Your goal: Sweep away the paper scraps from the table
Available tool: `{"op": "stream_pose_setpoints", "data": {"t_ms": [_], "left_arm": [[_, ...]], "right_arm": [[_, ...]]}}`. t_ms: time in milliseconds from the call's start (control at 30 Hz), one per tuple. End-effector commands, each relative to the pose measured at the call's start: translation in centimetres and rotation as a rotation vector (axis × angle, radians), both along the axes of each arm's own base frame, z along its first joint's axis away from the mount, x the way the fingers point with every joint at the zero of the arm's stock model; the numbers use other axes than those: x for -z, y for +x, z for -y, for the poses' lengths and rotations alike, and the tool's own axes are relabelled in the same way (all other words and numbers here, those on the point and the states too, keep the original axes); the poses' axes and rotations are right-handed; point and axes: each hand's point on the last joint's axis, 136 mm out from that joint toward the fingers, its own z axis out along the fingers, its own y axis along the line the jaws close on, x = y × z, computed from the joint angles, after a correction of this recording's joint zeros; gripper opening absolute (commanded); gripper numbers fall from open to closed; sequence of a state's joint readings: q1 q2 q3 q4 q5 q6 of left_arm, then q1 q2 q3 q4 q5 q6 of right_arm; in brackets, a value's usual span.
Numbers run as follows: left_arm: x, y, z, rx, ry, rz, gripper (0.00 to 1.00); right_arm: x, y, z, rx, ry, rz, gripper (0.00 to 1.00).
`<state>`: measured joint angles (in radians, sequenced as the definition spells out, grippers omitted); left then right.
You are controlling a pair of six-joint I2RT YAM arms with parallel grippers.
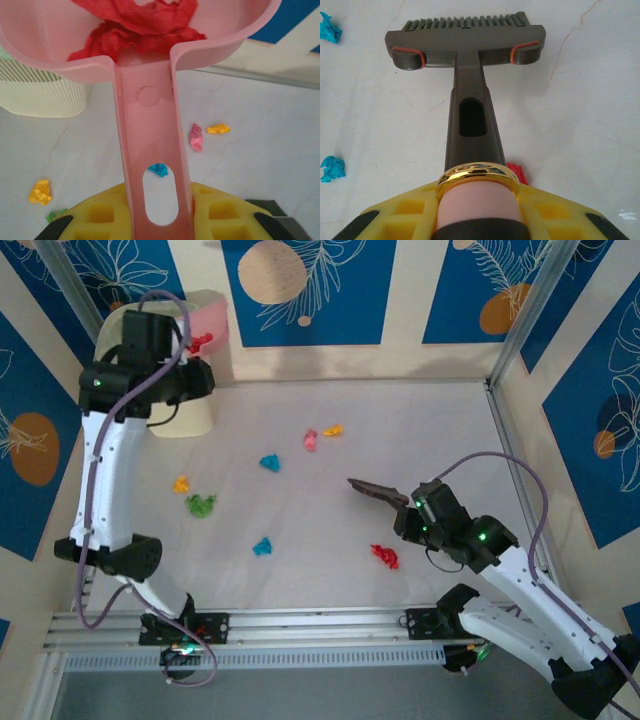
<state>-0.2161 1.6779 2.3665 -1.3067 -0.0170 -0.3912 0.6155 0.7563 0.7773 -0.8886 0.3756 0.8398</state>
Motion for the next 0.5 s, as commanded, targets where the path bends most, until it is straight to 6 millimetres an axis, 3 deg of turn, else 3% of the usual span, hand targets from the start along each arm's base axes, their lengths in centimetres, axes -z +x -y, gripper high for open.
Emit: {"op": "stream_pose_setpoints", "data": {"t_ms": [0, 200, 467], "left_arm": [[0.4, 0.9, -0.5, 0.014, -0.141, -0.059, 0.0], [-0.5, 4.8, -2.8, -0.026, -0.36, -0.023, 0.0], [-1.4, 8.2, -4.9, -0.049, -0.544, 0.022, 0.0]], "right_arm": [[-0.8, 0.6, -0.8, -0.011, 0.047, 0.027, 0.0], [-1.0, 0.8, -1.0, -0.015, 0.045, 0.028, 0.0], [-0.8, 1.2, -1.2, -0.01, 0.036, 0.01, 0.0]]}}
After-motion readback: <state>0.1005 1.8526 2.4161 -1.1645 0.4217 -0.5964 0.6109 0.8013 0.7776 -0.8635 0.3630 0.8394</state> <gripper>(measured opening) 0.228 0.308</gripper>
